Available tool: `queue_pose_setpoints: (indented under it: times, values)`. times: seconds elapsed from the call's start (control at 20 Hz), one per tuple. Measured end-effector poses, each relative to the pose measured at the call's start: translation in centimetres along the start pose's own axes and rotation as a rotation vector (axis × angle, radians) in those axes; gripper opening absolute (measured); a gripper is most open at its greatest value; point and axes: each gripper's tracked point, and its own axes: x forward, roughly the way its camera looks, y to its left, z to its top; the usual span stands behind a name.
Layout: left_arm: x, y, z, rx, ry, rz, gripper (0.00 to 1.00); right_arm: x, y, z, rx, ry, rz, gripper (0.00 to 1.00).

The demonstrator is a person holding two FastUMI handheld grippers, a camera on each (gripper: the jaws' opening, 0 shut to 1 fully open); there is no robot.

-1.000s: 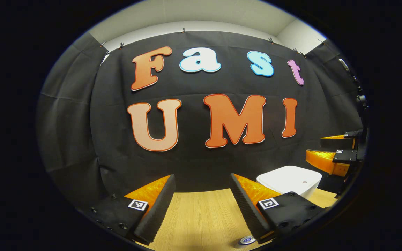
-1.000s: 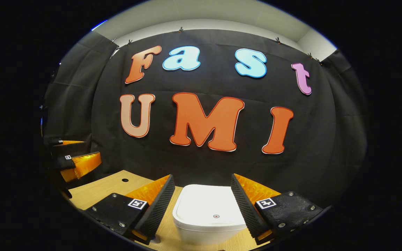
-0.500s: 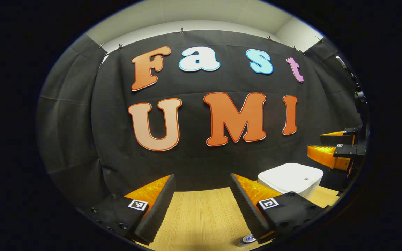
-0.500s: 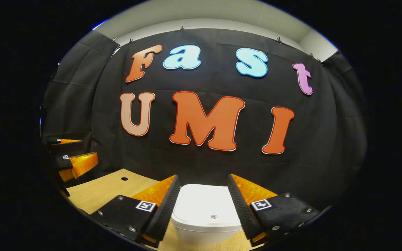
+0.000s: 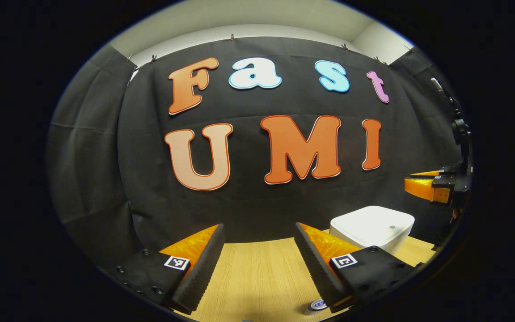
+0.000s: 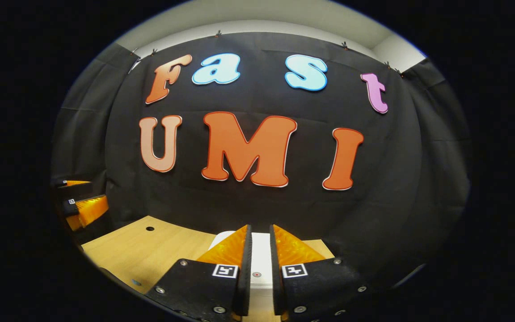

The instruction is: Press the lid of the desktop garbage bin to open it, pick up the crumpled paper on the desktop and throw it into the bin, then pick up the pop can on the desktop and drop it into the bin, and finally close the garbage bin lid.

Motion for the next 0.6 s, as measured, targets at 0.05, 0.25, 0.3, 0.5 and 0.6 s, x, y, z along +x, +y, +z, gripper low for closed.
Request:
queue_pose_setpoints:
  times: [0.05,0.25,0.3,0.5,0.6]
  values:
    - [-0.1,0.0,-0.1,0.002,0.003,0.0,0.99,0.1,-0.2,-0.4,0.003,0.011,-0.003,0.18]
    - [0.0,-0.2,-0.3,0.011,0.016,0.007,0.99,0.5,-0.8,-1.7,0.017,0.037,0.001,0.02]
    - [-0.1,-0.3,-0.5,0.012,0.021,0.01,1.0,0.6,-0.7,-2.2,0.021,0.05,0.008,0.02]
    - [-0.2,-0.4,-0.8,0.019,0.037,0.022,0.99,1.2,-0.1,-4.5,0.012,0.113,0.045,0.02]
    - [-0.5,-0.3,-1.1,0.022,0.045,0.032,0.99,1.4,0.3,-6.1,0.011,0.159,0.065,0.01]
